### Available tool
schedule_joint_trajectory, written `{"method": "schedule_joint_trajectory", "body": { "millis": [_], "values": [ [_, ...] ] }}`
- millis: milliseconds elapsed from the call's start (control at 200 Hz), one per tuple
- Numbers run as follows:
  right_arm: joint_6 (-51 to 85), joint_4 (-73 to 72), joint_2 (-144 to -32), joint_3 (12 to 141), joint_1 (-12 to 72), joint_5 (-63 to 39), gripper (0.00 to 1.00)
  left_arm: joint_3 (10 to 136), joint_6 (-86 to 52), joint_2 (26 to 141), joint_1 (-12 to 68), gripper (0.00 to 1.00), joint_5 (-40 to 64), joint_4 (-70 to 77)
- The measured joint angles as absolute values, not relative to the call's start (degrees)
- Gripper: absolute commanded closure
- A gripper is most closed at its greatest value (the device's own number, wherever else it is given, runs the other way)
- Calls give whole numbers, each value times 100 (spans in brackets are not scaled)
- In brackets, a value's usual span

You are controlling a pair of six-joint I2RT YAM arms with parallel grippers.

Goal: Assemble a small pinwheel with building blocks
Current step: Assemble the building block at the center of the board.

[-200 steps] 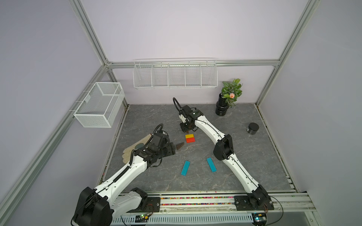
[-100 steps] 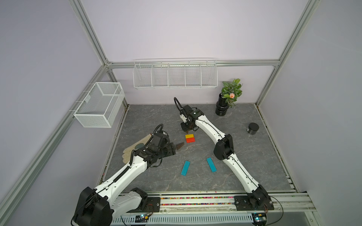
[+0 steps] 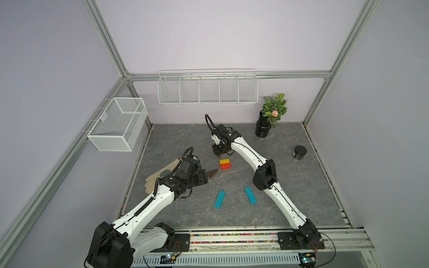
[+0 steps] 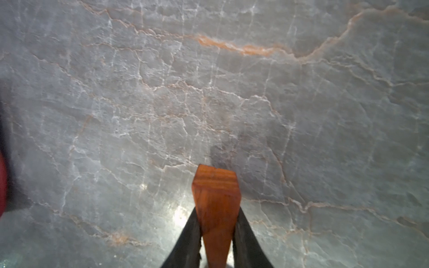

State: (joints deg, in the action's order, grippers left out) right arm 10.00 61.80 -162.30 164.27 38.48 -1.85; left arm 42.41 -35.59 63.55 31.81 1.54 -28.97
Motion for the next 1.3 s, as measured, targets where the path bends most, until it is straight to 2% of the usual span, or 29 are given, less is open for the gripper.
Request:
{"method": "schedule_joint_trajectory", "body": {
  "millis": [545,870,1035,1305],
  "values": [
    [1004,6045,-16392,16427,3911,-283,69,4182,-3597,6329,3181,27,154,-2902],
    [1009,5981,-16389,16427,3916,-314,54,4182,-3599,6278,3181,27,154,-2902],
    [1046,5927,-16368,16427,3909,-309,37,4185,-3590,6283,3181,27,154,-2904],
    [956,5931,-15913,16424,3804,-301,22,4495,-3332,6488,3181,25,196,-3006]
  ]
}}
